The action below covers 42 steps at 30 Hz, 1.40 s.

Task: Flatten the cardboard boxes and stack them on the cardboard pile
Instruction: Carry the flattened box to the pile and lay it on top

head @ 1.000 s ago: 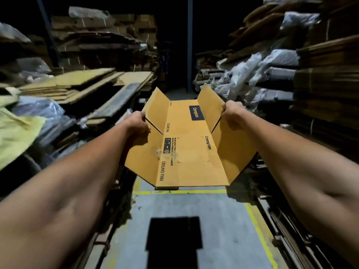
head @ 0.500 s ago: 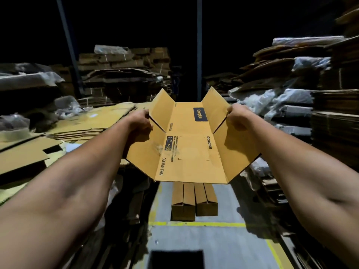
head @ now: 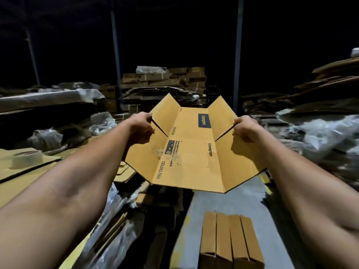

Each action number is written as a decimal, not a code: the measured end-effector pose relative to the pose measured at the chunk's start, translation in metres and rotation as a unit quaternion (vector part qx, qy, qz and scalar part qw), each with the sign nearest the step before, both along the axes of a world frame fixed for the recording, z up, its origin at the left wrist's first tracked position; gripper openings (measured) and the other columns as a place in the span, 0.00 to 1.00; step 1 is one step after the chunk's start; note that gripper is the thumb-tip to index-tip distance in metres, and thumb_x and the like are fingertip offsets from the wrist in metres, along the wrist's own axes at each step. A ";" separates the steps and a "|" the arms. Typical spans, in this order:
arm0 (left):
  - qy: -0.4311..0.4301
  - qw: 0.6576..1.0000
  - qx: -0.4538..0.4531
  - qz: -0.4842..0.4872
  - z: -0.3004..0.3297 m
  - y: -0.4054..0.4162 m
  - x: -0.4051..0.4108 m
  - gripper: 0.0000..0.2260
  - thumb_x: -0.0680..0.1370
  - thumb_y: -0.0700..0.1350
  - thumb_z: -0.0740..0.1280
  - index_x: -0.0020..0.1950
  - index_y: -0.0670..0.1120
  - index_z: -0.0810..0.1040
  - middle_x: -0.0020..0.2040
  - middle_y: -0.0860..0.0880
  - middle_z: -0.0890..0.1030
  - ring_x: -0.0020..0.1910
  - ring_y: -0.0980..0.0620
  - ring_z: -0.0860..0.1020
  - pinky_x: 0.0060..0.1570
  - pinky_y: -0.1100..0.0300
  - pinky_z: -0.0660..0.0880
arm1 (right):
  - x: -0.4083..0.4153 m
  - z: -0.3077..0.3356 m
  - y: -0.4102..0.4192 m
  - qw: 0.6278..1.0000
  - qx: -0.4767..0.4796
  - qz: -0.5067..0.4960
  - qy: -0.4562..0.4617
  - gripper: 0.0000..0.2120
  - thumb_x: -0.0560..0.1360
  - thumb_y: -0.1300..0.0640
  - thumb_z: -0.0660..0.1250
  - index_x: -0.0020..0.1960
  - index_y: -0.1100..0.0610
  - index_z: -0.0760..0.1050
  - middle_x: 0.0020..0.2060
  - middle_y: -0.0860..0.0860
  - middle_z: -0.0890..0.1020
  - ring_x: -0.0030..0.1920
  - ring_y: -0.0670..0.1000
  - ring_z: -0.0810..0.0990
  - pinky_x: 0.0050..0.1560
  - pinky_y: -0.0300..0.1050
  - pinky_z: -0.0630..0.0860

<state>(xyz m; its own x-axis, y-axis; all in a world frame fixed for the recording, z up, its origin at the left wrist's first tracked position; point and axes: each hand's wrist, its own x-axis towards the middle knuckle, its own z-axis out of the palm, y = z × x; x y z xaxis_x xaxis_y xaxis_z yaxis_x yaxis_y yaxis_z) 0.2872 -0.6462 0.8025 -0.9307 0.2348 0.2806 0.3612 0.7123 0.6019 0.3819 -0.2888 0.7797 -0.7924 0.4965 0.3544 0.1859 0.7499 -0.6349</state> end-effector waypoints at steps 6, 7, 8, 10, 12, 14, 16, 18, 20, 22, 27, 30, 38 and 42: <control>0.029 0.995 -0.062 0.075 0.011 -0.046 -0.140 0.32 0.78 0.42 0.75 0.81 0.52 0.67 0.69 0.42 0.77 0.66 0.42 0.76 0.62 0.49 0.74 | -0.161 0.015 -0.055 0.999 -0.020 0.049 0.007 0.20 0.81 0.64 0.64 0.72 0.59 0.75 0.59 0.60 0.77 0.56 0.60 0.78 0.45 0.45 0.72; 0.029 0.993 -0.075 0.090 0.012 -0.054 -0.162 0.34 0.78 0.44 0.75 0.81 0.53 0.66 0.70 0.42 0.77 0.68 0.41 0.75 0.64 0.47 0.73 | -0.186 0.015 -0.064 0.998 -0.021 0.051 0.011 0.20 0.81 0.64 0.64 0.72 0.59 0.74 0.55 0.58 0.75 0.52 0.58 0.77 0.45 0.46 0.73; 0.028 0.991 -0.086 0.100 0.012 -0.063 -0.184 0.35 0.78 0.45 0.75 0.82 0.53 0.65 0.72 0.41 0.76 0.70 0.40 0.74 0.66 0.46 0.73 | -0.208 0.013 -0.073 0.998 -0.023 0.053 0.013 0.19 0.81 0.64 0.63 0.72 0.59 0.74 0.52 0.57 0.73 0.50 0.56 0.75 0.45 0.47 0.74; 0.036 0.987 -0.112 0.111 0.011 -0.083 -0.236 0.35 0.79 0.46 0.75 0.82 0.52 0.63 0.73 0.41 0.75 0.71 0.39 0.73 0.68 0.46 0.72 | -0.262 0.005 -0.094 0.998 -0.029 0.054 0.021 0.19 0.81 0.64 0.63 0.71 0.59 0.75 0.51 0.57 0.73 0.49 0.55 0.75 0.44 0.48 0.77; 0.043 0.984 -0.127 0.115 0.009 -0.104 -0.290 0.34 0.79 0.46 0.74 0.82 0.51 0.63 0.72 0.41 0.75 0.71 0.39 0.73 0.69 0.46 0.72 | -0.318 -0.004 -0.116 0.997 -0.045 0.060 0.028 0.19 0.79 0.65 0.62 0.69 0.58 0.76 0.52 0.58 0.76 0.50 0.58 0.79 0.43 0.49 0.82; 0.040 0.981 -0.139 0.126 0.007 -0.129 -0.343 0.34 0.79 0.46 0.74 0.82 0.52 0.63 0.71 0.41 0.76 0.69 0.40 0.75 0.68 0.46 0.74 | -0.371 -0.010 -0.142 0.996 -0.060 0.063 0.031 0.18 0.79 0.64 0.62 0.67 0.58 0.77 0.51 0.59 0.77 0.51 0.60 0.80 0.36 0.46 0.79; 0.039 0.977 -0.160 0.134 0.007 -0.158 -0.401 0.36 0.78 0.48 0.75 0.83 0.53 0.62 0.71 0.42 0.76 0.68 0.41 0.76 0.68 0.44 0.75 | -0.425 -0.018 -0.170 0.994 -0.078 0.065 0.033 0.13 0.80 0.64 0.62 0.63 0.57 0.77 0.50 0.58 0.77 0.50 0.59 0.79 0.32 0.44 0.74; 0.036 0.972 -0.188 0.137 0.010 -0.181 -0.448 0.37 0.78 0.48 0.75 0.83 0.52 0.61 0.73 0.42 0.75 0.70 0.41 0.74 0.69 0.46 0.73 | -0.469 -0.025 -0.195 0.992 -0.102 0.067 0.036 0.10 0.79 0.63 0.63 0.59 0.58 0.76 0.51 0.59 0.78 0.50 0.60 0.79 0.36 0.46 0.78; 0.047 0.962 -0.233 0.134 0.012 -0.204 -0.498 0.36 0.80 0.48 0.74 0.84 0.51 0.60 0.75 0.42 0.72 0.72 0.40 0.72 0.69 0.48 0.70 | -0.518 -0.035 -0.221 0.988 -0.135 0.068 0.036 0.13 0.79 0.63 0.64 0.62 0.57 0.75 0.54 0.60 0.79 0.52 0.60 0.79 0.44 0.51 0.82; 0.056 0.952 -0.269 0.137 0.009 -0.226 -0.541 0.37 0.79 0.50 0.74 0.84 0.53 0.59 0.77 0.43 0.70 0.74 0.40 0.70 0.70 0.47 0.69 | -0.562 -0.047 -0.245 0.984 -0.159 0.071 0.035 0.15 0.79 0.63 0.64 0.66 0.56 0.75 0.54 0.58 0.78 0.52 0.58 0.78 0.46 0.51 0.80; 0.055 0.934 -0.318 0.156 -0.022 -0.277 -0.610 0.36 0.79 0.55 0.74 0.82 0.60 0.59 0.68 0.43 0.77 0.64 0.41 0.78 0.62 0.46 0.78 | -0.636 -0.082 -0.299 0.975 -0.207 0.071 0.026 0.22 0.81 0.63 0.64 0.75 0.53 0.73 0.65 0.59 0.78 0.63 0.61 0.77 0.62 0.51 0.77; 0.062 0.907 -0.372 0.188 -0.067 -0.296 -0.634 0.39 0.77 0.59 0.74 0.82 0.59 0.58 0.77 0.44 0.69 0.72 0.41 0.72 0.67 0.42 0.75 | -0.668 -0.114 -0.322 0.968 -0.240 0.064 0.028 0.27 0.81 0.64 0.66 0.79 0.51 0.69 0.71 0.58 0.75 0.72 0.61 0.72 0.74 0.50 0.69; -0.107 0.883 -0.407 0.210 -0.155 -0.319 -0.655 0.33 0.81 0.72 0.49 0.84 0.64 0.49 0.85 0.49 0.37 0.83 0.36 0.38 0.75 0.25 0.39 | -0.696 -0.163 -0.331 0.964 -0.265 0.010 0.017 0.24 0.80 0.64 0.67 0.75 0.53 0.73 0.66 0.60 0.77 0.66 0.61 0.76 0.67 0.51 0.74; -0.174 0.890 -0.388 0.165 -0.178 -0.321 -0.647 0.34 0.78 0.77 0.46 0.83 0.68 0.47 0.85 0.55 0.38 0.84 0.39 0.42 0.78 0.29 0.45 | -0.691 -0.157 -0.355 0.960 -0.280 0.002 0.024 0.24 0.80 0.65 0.68 0.76 0.56 0.72 0.68 0.61 0.77 0.68 0.61 0.76 0.67 0.47 0.73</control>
